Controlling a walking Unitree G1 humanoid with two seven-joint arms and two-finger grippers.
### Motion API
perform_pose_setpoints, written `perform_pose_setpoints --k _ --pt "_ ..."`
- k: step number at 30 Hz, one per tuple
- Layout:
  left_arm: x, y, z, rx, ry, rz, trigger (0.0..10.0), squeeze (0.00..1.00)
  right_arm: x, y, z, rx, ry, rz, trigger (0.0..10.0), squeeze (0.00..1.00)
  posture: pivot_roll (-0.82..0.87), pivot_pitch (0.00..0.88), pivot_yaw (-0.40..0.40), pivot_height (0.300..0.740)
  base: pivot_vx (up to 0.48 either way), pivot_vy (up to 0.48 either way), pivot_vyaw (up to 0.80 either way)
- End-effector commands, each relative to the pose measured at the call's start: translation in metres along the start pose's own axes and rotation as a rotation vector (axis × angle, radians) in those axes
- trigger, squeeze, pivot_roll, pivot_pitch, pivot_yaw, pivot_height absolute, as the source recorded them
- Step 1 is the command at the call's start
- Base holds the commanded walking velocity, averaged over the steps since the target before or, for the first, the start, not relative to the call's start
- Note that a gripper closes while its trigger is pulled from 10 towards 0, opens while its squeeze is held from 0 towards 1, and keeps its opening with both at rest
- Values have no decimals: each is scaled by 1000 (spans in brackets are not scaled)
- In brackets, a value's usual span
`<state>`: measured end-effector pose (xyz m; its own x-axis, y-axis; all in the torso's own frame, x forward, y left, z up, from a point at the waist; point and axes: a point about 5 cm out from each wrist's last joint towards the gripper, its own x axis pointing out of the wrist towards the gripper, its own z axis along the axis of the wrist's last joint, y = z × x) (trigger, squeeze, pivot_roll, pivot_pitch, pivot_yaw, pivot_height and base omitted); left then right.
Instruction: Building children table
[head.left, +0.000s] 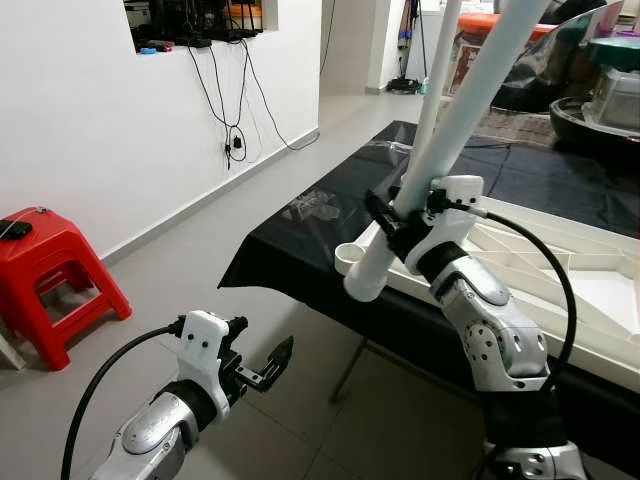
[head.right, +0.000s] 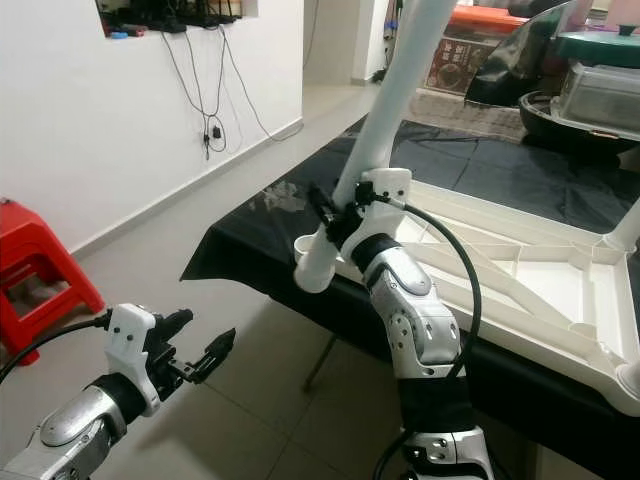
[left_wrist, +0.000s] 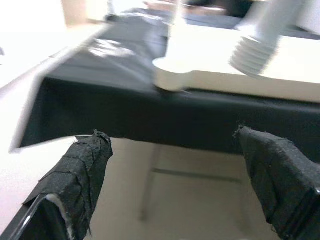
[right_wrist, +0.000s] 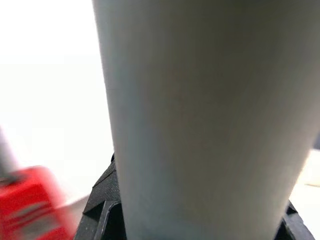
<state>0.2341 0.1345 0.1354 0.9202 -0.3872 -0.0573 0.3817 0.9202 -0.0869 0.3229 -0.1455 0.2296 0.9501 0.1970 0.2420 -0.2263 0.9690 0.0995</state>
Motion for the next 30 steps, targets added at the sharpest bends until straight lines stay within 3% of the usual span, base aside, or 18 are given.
perform_pose_setpoints --k 1,7,14,30 --pt "3 -7 6 24 -43 16 10000 0 -8 3 -2 -46 -14 -49 10000 0 77 0 -8 740 0 0 -775" --pt "8 -10 12 19 -72 9 10000 0 -16 12 -8 -46 -3 -46 10000 0 71 0 -1 740 0 0 -773" --pt "16 -8 22 20 -113 21 10000 0 -12 19 -7 -46 -56 -84 10000 0 66 0 3 740 0 0 -779" --pt "22 3 40 32 -170 102 10000 0 -4 31 8 -44 -127 -76 10000 0 72 0 -12 740 0 450 -782"
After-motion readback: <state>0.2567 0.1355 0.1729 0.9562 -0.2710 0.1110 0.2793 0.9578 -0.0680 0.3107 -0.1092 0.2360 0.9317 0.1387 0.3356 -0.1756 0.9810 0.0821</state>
